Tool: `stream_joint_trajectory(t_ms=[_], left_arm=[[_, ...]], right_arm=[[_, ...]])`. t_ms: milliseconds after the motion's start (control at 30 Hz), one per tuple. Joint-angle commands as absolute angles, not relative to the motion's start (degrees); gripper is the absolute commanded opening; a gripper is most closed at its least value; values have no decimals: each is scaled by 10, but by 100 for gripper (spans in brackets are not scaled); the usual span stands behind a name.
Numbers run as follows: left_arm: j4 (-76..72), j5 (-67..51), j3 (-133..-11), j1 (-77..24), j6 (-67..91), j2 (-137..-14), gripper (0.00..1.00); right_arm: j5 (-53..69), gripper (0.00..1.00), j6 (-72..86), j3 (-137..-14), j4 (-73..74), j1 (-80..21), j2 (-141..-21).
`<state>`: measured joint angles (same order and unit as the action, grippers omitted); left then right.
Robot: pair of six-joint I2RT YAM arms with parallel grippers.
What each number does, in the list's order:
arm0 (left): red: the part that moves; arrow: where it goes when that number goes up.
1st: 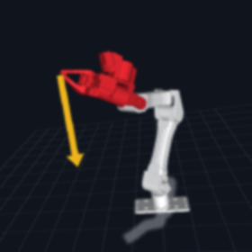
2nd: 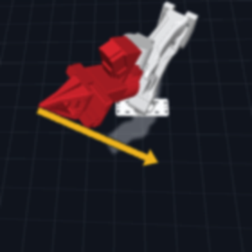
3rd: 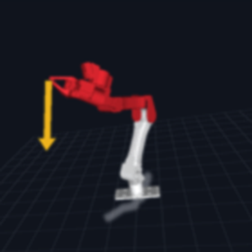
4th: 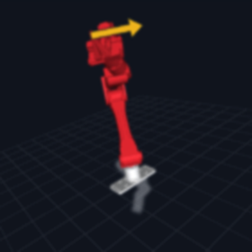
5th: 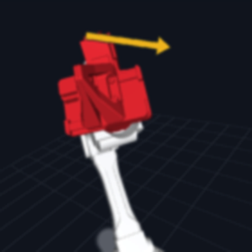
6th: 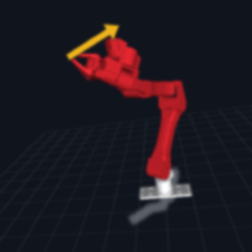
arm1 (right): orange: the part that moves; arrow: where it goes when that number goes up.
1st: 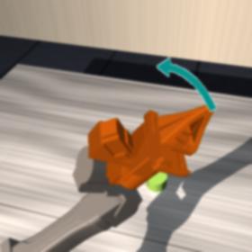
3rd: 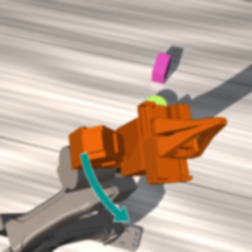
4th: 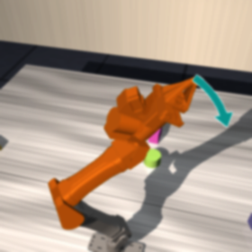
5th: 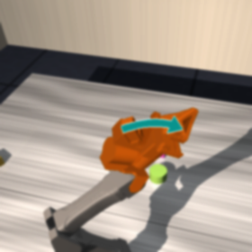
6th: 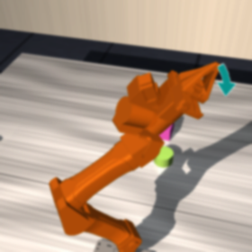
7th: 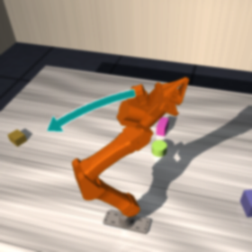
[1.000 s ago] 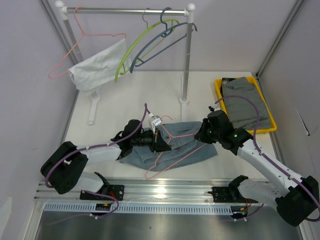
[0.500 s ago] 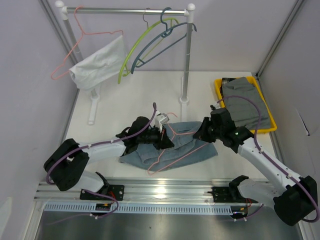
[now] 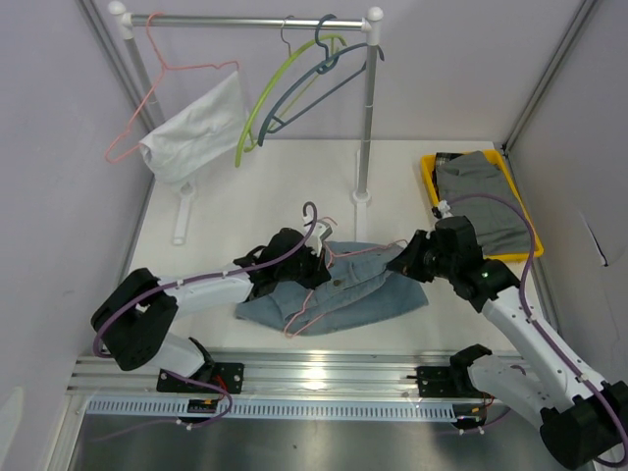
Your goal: Place the skirt on the hanger
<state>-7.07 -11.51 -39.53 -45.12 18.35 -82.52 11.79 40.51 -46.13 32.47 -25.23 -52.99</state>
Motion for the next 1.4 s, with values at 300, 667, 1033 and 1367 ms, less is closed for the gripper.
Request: stream_joint_trajectory(t_ms=[300, 667, 1033, 1367], left_arm=[[-30, 27, -408, -455, 159, -796, 0], [-40, 54, -410, -427, 148, -757, 0], [-49, -11, -410, -424, 145, -813, 0], [-56, -32, -412, -423, 146, -824, 0]], right_arm=[[142, 0, 365, -457, 384, -121, -484], [156, 0, 339, -417, 375, -69, -504], [72, 51, 342, -422, 365, -145, -497], [-155, 50, 379, -440, 254, -510, -561]])
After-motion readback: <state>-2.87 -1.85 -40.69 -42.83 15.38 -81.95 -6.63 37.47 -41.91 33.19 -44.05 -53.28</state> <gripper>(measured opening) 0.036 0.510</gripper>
